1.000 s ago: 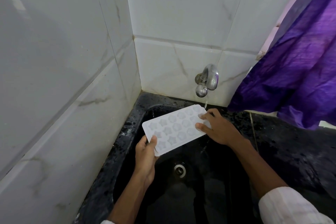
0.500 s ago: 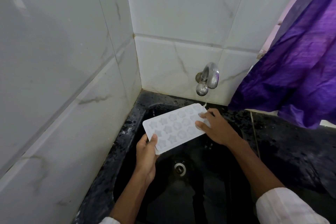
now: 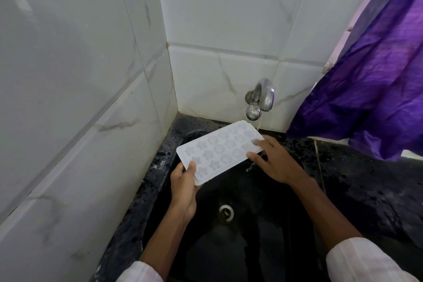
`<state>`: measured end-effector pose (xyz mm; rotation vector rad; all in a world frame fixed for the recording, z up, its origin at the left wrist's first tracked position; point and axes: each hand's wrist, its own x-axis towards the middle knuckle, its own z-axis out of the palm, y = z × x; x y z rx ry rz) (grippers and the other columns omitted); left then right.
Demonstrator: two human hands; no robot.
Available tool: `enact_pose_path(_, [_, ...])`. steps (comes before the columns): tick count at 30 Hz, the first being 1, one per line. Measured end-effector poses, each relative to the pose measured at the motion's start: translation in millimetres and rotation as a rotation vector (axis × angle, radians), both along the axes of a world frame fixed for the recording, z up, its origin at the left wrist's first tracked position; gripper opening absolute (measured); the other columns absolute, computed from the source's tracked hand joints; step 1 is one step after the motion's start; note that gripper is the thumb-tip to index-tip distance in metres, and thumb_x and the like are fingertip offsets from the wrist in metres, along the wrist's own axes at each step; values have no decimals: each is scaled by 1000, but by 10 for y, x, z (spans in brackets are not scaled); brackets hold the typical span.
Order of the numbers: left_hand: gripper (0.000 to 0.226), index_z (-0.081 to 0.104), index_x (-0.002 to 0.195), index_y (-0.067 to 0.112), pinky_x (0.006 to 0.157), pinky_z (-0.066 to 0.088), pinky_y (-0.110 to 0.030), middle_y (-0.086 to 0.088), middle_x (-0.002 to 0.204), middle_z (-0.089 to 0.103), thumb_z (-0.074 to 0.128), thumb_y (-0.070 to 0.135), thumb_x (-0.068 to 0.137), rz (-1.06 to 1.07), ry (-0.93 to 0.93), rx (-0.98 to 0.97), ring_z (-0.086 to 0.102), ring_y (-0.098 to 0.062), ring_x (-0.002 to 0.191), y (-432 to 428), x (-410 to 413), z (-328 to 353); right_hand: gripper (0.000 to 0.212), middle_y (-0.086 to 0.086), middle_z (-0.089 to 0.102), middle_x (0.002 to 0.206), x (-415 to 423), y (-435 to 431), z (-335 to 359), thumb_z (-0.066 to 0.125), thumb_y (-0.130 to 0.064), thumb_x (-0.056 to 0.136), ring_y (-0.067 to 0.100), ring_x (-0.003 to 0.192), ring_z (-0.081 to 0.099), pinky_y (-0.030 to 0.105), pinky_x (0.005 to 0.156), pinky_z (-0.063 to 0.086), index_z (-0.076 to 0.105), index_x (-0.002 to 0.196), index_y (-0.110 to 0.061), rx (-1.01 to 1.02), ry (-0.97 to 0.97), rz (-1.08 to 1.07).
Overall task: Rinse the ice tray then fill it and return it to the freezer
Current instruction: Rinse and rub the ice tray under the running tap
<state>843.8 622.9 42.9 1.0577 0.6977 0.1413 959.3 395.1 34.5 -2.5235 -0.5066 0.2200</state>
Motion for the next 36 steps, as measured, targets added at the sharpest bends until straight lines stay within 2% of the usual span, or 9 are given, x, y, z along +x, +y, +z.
enact_pose_path(4, [19,63,115,15,72,60,-32,0,103,74,47,13,105,19,-1,5,74,-16,92,0,21,25,67,2,29,155,26,12,-27,50,-63,92,22,129,48,39,107,45,44,146,-25,-36,20,11])
enact_pose_path(7, [20,63,117,14,78,59,-36,-2,106,74,48,13,105,24,-1,5,72,-21,97,22,17,23,66,-1,34,150,51,-17,-3,52,-66,90,18,126,49,36,102,48,49,142,-26,-84,1,32])
enact_pose_path(11, [19,65,109,18,81,59,-38,-2,105,75,48,13,104,14,7,10,73,-21,97,7,-14,4,66,-8,42,142,64,-34,35,50,-68,88,10,121,51,33,95,49,52,138,-25,-128,-72,55])
enact_pose_path(16, [18,64,113,16,74,59,-33,-2,104,74,48,13,105,24,11,12,73,-20,95,1,-23,1,68,0,33,150,42,-34,-6,48,-67,91,18,120,52,40,101,49,45,146,-27,-118,-20,55])
enact_pose_path(19, [18,64,113,16,73,59,-33,-1,103,74,48,13,105,30,6,22,73,-19,94,18,-15,4,70,-1,34,147,40,-68,-35,49,-69,88,13,111,52,35,98,49,46,144,-27,-105,-9,90])
enact_pose_path(23, [18,65,109,18,75,59,-34,-2,104,74,48,13,105,21,11,22,73,-20,96,12,-17,-10,76,-9,43,137,74,-107,-33,47,-79,80,12,121,52,34,94,51,54,136,-27,-117,-66,83])
enact_pose_path(27, [18,65,108,18,76,59,-35,-3,105,74,48,13,105,20,2,13,72,-21,97,-13,-11,-11,75,-5,39,145,74,-94,-43,45,-77,84,17,129,48,42,99,50,48,142,-29,-181,-66,72])
enact_pose_path(33, [20,65,102,22,74,59,-33,0,102,74,47,14,105,32,7,25,73,-18,93,14,-10,-13,68,1,37,144,47,-101,-74,53,-68,86,19,118,52,38,97,51,50,141,-28,-93,-31,75])
enact_pose_path(36, [21,66,102,23,72,59,-33,0,103,74,47,13,105,36,16,36,73,-19,94,16,-25,-32,70,-2,40,140,40,-104,-94,55,-69,84,16,123,50,39,99,51,52,138,-25,-55,-36,73])
